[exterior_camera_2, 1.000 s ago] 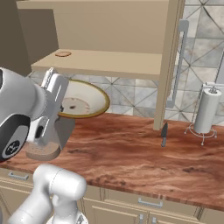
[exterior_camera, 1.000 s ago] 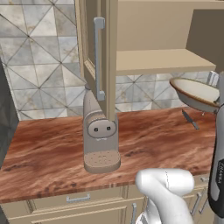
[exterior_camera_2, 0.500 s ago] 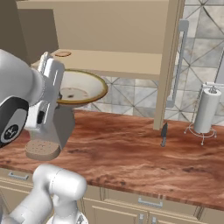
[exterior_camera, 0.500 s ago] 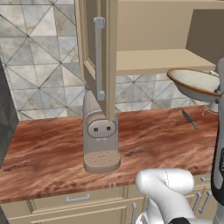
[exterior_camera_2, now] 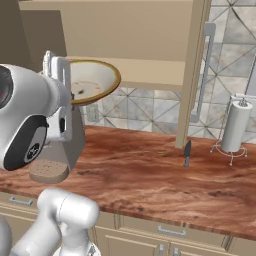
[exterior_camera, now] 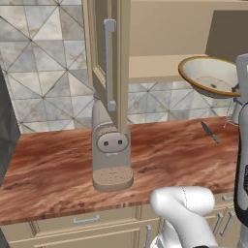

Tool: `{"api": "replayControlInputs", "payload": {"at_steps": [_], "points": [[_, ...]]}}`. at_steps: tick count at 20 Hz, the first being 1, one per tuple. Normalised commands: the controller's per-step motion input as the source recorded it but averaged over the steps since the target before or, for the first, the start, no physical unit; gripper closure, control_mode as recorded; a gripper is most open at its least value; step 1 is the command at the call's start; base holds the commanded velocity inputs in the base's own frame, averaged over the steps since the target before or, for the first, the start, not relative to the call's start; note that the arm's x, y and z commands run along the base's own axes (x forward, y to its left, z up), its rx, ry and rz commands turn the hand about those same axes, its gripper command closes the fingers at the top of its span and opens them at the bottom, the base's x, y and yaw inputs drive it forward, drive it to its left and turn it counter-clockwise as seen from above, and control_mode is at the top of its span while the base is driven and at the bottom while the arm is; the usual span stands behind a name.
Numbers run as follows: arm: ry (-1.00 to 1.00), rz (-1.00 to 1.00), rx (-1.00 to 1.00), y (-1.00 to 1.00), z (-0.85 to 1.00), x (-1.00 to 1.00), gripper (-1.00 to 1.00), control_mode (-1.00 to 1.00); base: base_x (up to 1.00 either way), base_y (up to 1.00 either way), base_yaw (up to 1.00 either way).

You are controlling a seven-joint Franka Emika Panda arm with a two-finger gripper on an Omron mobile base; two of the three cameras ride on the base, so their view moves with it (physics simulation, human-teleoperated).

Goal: Pick the mug and place it in the sink. Pick the bowl and place it in the open cabinet and then close the cabinet.

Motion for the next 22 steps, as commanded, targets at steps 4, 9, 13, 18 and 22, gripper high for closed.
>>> {"api": "replayControlInputs", "payload": {"at_steps": [4,9,13,18,22], "points": [[-0.02,0.00,-0.07,0.06,0.19,0.49,1.00,-1.00,0.00,0.00,0.00],[0.00,0.00,-0.04,0.02,0.20,0.59,1.00,-1.00,0.00,0.00,0.00],[0.03,0.00,-0.02,0.00,0.14,0.56,1.00,-1.00,0.00,0.00,0.00],[0.00,0.00,0.00,0.00,0.01,0.63,1.00,-1.00,0.00,0.00,0.00],[-0.03,0.01,0.00,0.02,-0.03,0.50,1.00,-1.00,0.00,0.00,0.00]]}}
